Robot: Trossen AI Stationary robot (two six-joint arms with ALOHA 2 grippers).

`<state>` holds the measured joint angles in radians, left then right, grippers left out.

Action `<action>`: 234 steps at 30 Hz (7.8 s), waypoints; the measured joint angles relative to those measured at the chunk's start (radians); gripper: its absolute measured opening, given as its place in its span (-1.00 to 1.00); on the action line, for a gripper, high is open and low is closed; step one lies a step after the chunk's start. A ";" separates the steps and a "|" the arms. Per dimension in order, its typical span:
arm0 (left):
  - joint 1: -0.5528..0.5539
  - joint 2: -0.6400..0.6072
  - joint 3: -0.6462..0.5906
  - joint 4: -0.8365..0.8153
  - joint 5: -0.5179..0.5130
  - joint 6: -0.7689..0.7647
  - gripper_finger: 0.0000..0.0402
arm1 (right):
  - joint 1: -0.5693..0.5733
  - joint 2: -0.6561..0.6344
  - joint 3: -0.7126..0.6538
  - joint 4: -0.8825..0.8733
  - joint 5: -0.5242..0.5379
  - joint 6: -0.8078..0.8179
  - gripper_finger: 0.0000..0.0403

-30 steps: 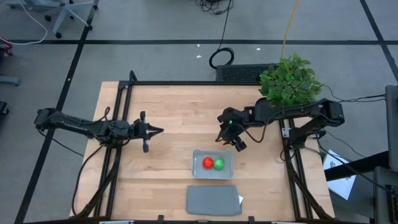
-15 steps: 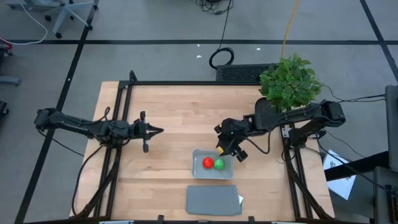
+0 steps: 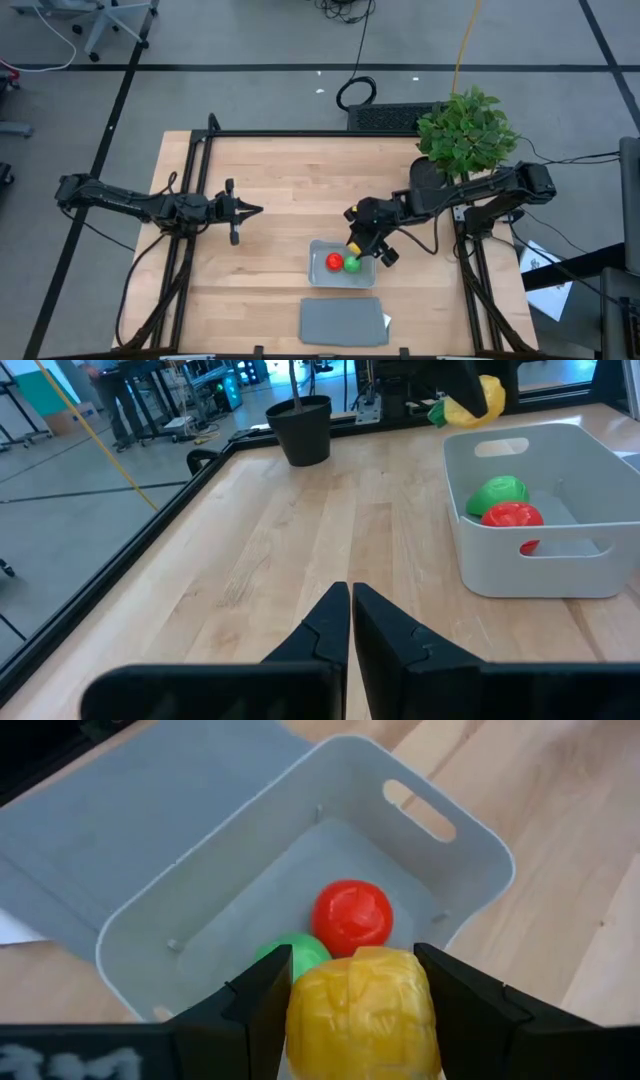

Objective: Pick and placing Produce into tupperware
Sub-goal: Put the yellow pineapple into the gray bin

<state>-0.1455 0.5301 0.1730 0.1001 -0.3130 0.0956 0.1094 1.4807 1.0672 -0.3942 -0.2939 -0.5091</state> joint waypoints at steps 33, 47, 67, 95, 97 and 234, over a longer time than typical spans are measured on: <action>0.000 0.000 0.000 0.006 -0.002 -0.015 -0.89 | 0.162 0.000 0.000 0.023 0.000 0.053 -0.07; 0.000 0.000 0.000 0.007 -0.002 -0.013 -0.89 | 0.210 0.000 0.000 0.022 0.000 0.058 -0.07; 0.000 0.000 0.000 0.008 -0.002 -0.015 -0.89 | 0.240 0.000 0.000 0.012 0.004 0.114 -0.07; 0.000 0.000 0.000 0.008 -0.002 -0.015 -0.89 | 0.115 0.001 0.000 0.100 0.001 0.014 -0.10; 0.000 0.000 0.000 0.008 -0.002 -0.015 -0.89 | 0.095 0.008 0.000 0.112 0.001 -0.011 -0.10; 0.000 0.000 0.000 0.044 0.053 -0.132 -0.89 | 0.133 0.203 0.000 0.023 0.058 -0.085 -0.03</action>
<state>-0.1459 0.5301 0.1726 0.1440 -0.2600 -0.0360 0.2424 1.6836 1.0668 -0.3714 -0.2363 -0.5936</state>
